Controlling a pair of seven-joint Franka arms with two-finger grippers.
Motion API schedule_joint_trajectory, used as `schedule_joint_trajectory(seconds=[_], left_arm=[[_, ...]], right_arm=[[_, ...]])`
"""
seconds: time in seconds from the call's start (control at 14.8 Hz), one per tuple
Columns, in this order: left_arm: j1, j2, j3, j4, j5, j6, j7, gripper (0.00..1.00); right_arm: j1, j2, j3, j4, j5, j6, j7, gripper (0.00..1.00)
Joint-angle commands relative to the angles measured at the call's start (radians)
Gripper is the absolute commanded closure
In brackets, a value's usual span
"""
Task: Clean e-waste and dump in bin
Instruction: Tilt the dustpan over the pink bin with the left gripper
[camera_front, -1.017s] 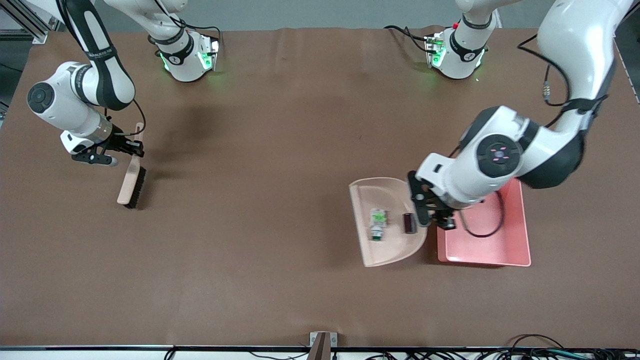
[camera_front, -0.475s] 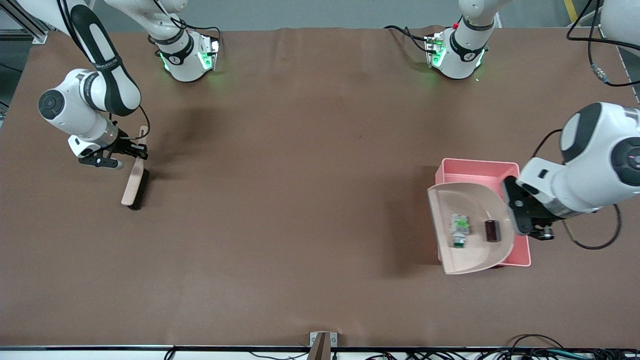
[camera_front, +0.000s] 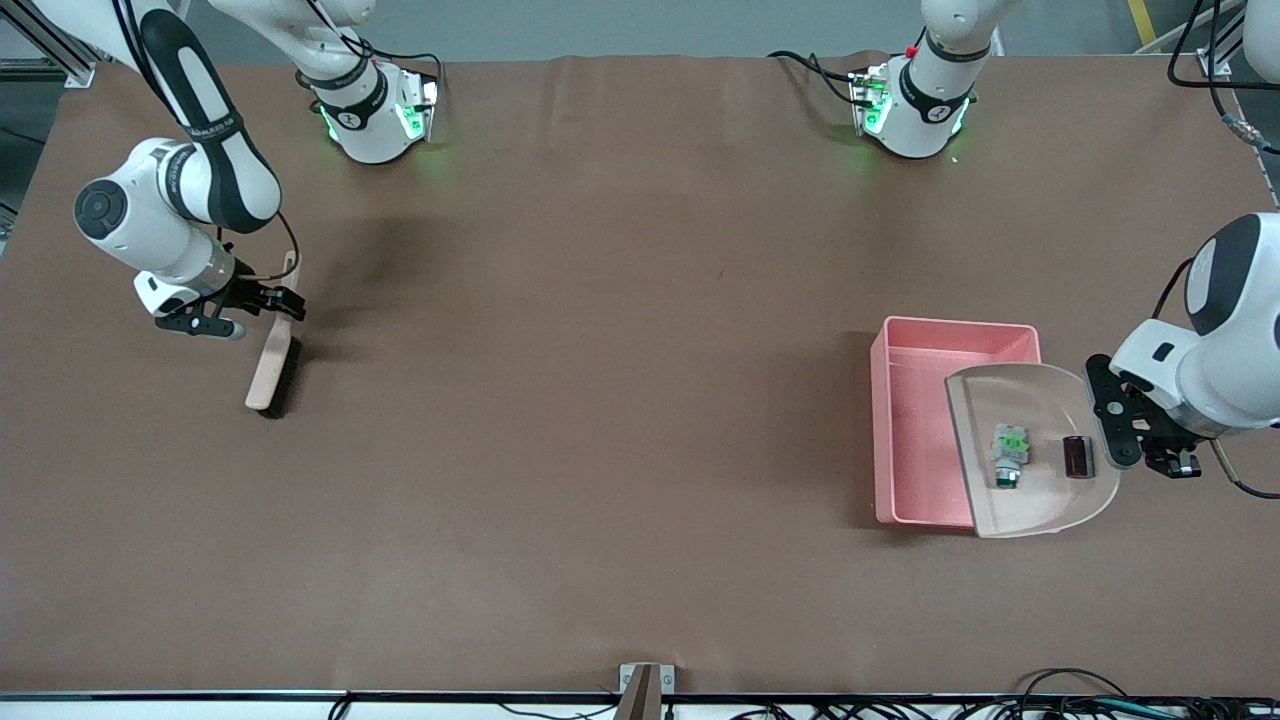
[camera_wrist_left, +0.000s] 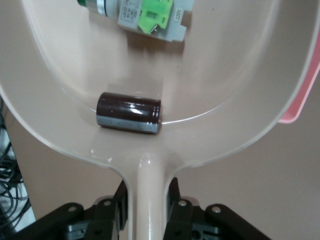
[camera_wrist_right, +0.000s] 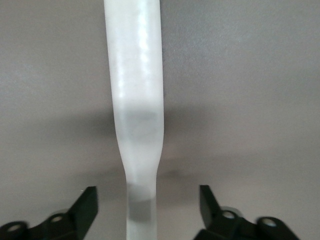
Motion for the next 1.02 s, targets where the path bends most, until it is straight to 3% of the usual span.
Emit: schedule_joint_trajectory(seconds=[0.0, 0.2, 0.61, 0.95], left_arm=[[0.030, -0.007, -0.011, -0.049, 0.058, -0.009, 0.006, 0.90], [0.030, -0.007, -0.006, -0.090, 0.154, -0.009, -0.020, 0.90], [0.020, -0.003, 0.000, -0.112, 0.283, -0.046, -0.077, 0.92], [0.010, -0.018, -0.015, -0.097, 0.330, -0.090, -0.086, 0.92]], right_arm=[[-0.023, -0.006, 0.017, 0.029, -0.006, -0.015, 0.000, 0.00], [-0.019, -0.008, 0.017, 0.131, -0.005, -0.102, 0.006, 0.00], [0.024, -0.008, 0.021, 0.603, -0.005, -0.636, 0.026, 0.00], [0.026, -0.010, 0.021, 0.872, -0.006, -0.927, 0.026, 0.00]])
